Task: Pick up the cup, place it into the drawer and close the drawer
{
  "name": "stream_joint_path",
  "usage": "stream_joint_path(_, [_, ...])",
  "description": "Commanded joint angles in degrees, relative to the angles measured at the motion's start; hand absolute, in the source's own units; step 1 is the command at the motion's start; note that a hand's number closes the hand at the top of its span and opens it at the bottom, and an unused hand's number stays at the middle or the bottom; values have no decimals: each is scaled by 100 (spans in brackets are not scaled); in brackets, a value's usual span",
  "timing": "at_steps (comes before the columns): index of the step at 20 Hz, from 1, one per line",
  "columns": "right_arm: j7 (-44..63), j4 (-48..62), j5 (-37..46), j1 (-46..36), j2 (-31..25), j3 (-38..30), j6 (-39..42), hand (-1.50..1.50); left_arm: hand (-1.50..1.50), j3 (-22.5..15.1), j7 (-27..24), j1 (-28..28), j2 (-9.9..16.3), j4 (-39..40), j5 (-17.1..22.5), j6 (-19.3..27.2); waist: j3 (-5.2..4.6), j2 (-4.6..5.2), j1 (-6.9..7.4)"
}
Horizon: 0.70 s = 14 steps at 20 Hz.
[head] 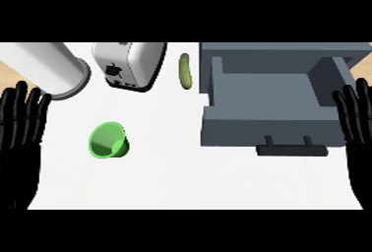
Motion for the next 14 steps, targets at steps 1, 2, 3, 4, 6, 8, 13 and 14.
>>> stream_joint_path(1, [-330, 680, 106, -411, 98, -30, -47, -150, -150, -71, -221, 0, -91, 135, -137, -27, -12, -45, -25])
stream_joint_path(2, [252, -33, -125, -355, -17, -45, 37, -150, -150, 385, -701, -14, 209, 646, 363, -465, -15, -46, -38])
stream_joint_path(3, [-96, 537, 68, -591, 140, 37, -98, -150, -150, 285, -349, 21, 139, 171, 300, -375, -13, -47, -21])
stream_joint_path(4, [-122, 93, -80, -134, 170, 44, -1, -150, -150, 171, -227, -64, 141, 27, 231, -383, -13, -50, -38])
stream_joint_path(6, [64, -217, -261, -86, 110, -19, 89, -150, -150, 307, -363, -145, 225, 215, 471, -594, -13, -51, -46])
stream_joint_path(8, [478, 521, -140, -425, -28, 355, 320, -150, -150, 504, 520, -76, -367, 457, 1214, -56, -19, -19, 64])
stream_joint_path(13, [835, 347, -508, -505, -142, 116, 495, -150, -150, 588, -78, -387, -414, 1431, 1187, -121, -15, -41, -57])
stream_joint_path(14, [568, 687, -245, -603, 11, 354, 445, -150, -150, 635, -72, -338, -366, 1418, 1214, -148, -14, -42, -36])
